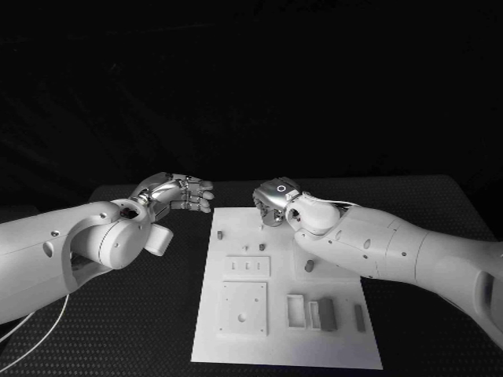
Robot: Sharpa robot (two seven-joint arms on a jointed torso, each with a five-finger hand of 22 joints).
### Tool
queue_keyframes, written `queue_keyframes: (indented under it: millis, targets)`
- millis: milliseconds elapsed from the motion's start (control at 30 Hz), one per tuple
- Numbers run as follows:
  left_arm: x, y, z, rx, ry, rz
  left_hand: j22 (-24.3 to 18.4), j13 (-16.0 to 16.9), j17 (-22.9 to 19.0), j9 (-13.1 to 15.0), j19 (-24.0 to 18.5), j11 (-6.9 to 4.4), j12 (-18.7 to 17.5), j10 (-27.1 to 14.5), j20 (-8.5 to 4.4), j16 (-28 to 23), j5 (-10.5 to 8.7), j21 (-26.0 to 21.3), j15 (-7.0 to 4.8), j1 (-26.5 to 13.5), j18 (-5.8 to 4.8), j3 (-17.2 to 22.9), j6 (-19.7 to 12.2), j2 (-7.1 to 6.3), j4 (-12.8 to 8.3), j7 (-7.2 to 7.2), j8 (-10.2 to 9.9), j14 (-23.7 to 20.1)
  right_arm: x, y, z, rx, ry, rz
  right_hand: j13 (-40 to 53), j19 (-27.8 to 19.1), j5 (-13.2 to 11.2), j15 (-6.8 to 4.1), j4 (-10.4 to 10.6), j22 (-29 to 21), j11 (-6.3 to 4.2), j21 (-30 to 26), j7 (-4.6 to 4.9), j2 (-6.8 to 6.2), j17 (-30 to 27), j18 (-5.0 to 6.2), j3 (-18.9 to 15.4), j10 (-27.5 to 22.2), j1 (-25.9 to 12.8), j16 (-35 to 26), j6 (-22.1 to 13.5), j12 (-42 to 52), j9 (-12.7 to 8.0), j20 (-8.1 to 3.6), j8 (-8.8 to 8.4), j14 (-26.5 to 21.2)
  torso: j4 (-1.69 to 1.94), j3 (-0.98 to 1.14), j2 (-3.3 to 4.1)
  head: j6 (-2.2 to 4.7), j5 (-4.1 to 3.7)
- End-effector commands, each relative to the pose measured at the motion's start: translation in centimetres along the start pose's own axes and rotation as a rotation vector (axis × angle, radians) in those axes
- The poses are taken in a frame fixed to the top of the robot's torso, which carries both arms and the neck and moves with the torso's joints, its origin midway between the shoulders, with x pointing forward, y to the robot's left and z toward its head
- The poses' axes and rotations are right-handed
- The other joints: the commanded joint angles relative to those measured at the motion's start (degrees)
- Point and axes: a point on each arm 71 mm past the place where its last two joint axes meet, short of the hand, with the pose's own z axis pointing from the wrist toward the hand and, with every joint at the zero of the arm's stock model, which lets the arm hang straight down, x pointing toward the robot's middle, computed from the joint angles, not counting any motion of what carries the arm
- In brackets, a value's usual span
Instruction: Assemble the parts on the task board
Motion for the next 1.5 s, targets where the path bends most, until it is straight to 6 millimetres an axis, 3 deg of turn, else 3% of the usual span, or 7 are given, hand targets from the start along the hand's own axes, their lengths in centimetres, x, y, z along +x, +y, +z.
queue_keyframes:
  millis: [33,1300,1500]
  targets:
    - [0.22,-0.25,0.0,0.01,0.012,0.002,0.07,0.09,0.1,0.09,-0.35,-0.01,-0.22,-0.3,0.1,-0.31,-0.19,-0.29,-0.01,-0.29,1.16,0.06,-0.1,-0.36,0.31,0.22,-0.23,-0.05,1.06,-0.01,-0.28,-0.005,0.068,-0.004,5.18,0.11,0.12,-0.47,-0.06,1.4,-1.29,0.4,0.03,0.97,0.05,2.65,0.26,2.0,0.42,0.26,0.41,1.31,0.04,-0.36,0.13,0.04,-0.04,0.02,0.12,-0.07,0.08]
    - [0.12,-0.32,-0.02,0.009,0.012,0.003,0.19,0.39,0.38,0.15,-0.37,0.0,-0.39,-0.3,0.12,-0.59,-0.21,-0.35,0.0,-0.32,1.15,0.04,-0.09,-0.44,0.37,0.22,-0.3,0.02,1.36,0.16,-0.63,-0.008,0.082,-0.028,5.69,-0.07,0.1,-0.55,-0.08,1.44,-1.39,1.07,-0.06,0.65,0.21,2.65,0.3,2.26,0.4,0.57,0.69,1.19,0.31,-0.42,0.02,0.05,-0.06,0.03,0.34,0.09,-0.12]
    - [0.09,-0.33,-0.04,0.009,0.011,0.003,0.2,0.43,0.43,0.15,-0.38,0.01,-0.43,-0.31,0.12,-0.64,-0.21,-0.37,0.01,-0.33,1.15,0.04,-0.1,-0.47,0.38,0.23,-0.31,0.01,1.97,0.27,-0.94,-0.017,0.106,-0.038,5.9,-0.48,0.07,-0.37,0.06,1.4,-1.22,1.34,0.13,-1.0,0.18,2.65,-0.04,1.86,-0.14,0.48,0.4,0.8,0.38,-0.23,-0.35,-0.42,-0.08,0.0,0.37,0.06,-0.15]
